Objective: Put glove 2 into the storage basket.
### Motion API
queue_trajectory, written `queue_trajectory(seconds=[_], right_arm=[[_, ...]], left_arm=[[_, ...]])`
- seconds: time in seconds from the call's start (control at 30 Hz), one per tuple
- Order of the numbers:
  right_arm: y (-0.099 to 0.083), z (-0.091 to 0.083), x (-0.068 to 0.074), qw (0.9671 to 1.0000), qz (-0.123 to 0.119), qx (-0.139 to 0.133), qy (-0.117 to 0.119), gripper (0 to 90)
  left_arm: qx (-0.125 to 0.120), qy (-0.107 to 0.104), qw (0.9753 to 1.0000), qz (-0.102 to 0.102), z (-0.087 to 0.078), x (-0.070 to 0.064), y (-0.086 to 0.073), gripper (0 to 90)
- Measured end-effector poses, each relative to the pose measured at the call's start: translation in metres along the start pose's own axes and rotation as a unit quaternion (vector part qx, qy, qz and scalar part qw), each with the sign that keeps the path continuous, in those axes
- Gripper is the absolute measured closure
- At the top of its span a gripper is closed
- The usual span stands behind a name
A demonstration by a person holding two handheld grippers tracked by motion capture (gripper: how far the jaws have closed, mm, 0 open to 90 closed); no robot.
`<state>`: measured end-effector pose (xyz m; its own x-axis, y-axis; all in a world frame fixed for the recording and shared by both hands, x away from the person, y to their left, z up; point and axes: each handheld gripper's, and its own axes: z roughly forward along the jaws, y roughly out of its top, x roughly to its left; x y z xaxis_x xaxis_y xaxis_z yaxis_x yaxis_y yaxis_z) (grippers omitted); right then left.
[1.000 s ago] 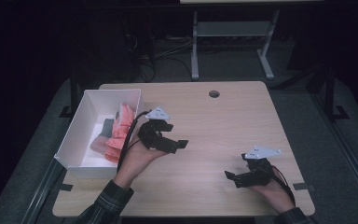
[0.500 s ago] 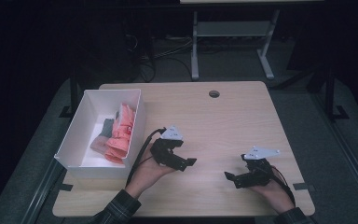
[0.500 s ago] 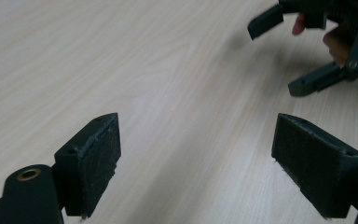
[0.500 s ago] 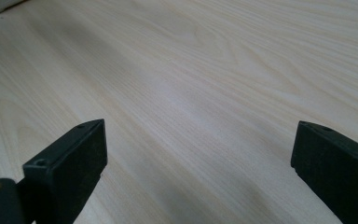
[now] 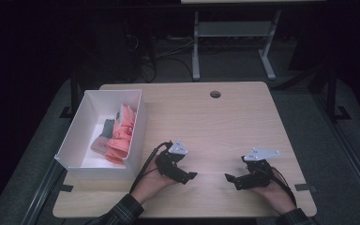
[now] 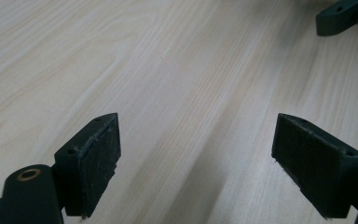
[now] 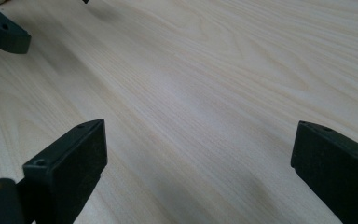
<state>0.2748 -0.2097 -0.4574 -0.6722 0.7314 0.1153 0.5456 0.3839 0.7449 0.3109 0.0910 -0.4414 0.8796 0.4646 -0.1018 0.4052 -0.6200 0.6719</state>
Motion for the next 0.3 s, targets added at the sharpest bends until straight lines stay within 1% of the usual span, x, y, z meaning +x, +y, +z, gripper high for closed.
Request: queue_trajectory(seconds=[0.13,0.2,0.23,0.27,0.3], right_arm=[[0.0,0.0003,0.0001,1.0,0.001,0.001,0.001,3.3],[-0.0001,0.0001,-0.0001,1.0,0.001,0.001,0.001,3.3],[-0.0001,0.0,-0.0002,1.0,0.001,0.001,0.002,3.3],[-0.0002,0.0001,-0.0004,1.0,0.002,0.0,0.002,3.3],[-0.0003,0.0001,-0.0006,1.0,0.002,0.001,0.002,3.3]], left_arm=[[0.0,0.002,1.0,-0.001,-0.0002,0.001,-0.001,15.0],[-0.004,0.002,1.0,-0.008,-0.0001,0.0009,-0.0018,15.0],[0.001,0.001,1.0,-0.002,-0.0011,0.0023,-0.0022,15.0],[0.002,0.0,1.0,-0.002,-0.0014,0.003,-0.0029,15.0],[-0.002,0.002,1.0,-0.006,-0.001,0.0031,-0.0041,15.0]])
